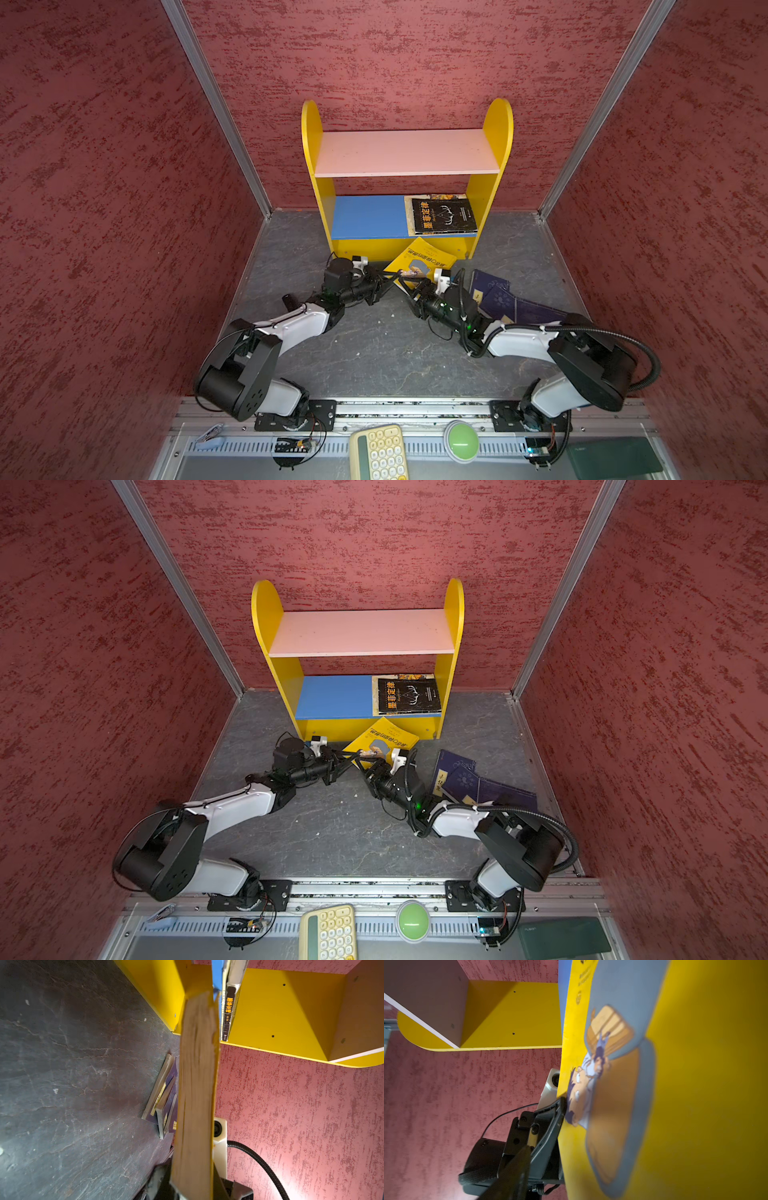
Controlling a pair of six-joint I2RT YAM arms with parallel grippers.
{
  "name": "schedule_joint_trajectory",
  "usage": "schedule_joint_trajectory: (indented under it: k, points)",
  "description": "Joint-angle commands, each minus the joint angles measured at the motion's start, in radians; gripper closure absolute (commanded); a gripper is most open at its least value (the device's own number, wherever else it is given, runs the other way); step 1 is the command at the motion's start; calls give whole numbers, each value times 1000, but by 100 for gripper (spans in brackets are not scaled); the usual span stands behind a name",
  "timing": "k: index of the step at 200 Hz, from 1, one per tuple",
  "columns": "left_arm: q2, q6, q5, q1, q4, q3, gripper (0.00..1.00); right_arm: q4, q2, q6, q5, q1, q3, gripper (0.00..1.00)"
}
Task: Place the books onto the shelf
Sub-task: 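Lift the yellow cartoon book upright with both grippers, then carry the upright yellow book toward the blue shelf with both grippers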
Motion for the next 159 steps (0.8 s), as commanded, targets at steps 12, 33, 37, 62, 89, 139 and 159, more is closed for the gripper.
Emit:
schedule_joint_trajectory:
  k: [12,33,37,62,89,139,159]
  points:
    - [-148,115,55,58,-190,64,100,-70,-122,-30,23,-26,-69,8]
    - [-221,160,98,96,-311,71,100,-176,-219,-61,31,-49,-96,1]
    - [-234,167,108,105,-330,70,100,-200,-238,-68,34,-55,-101,1]
    - [-316,215,166,155,-436,71,100,-375,-394,-97,77,-85,-130,1]
    - [-384,262,219,209,-516,74,100,-517,-586,-109,129,-127,-186,1]
    - [-356,337,379,261,-552,115,100,-635,-757,-205,-1,-239,-198,1]
    - [-340,392,426,262,-591,158,100,-624,-709,-250,-120,-275,-161,1]
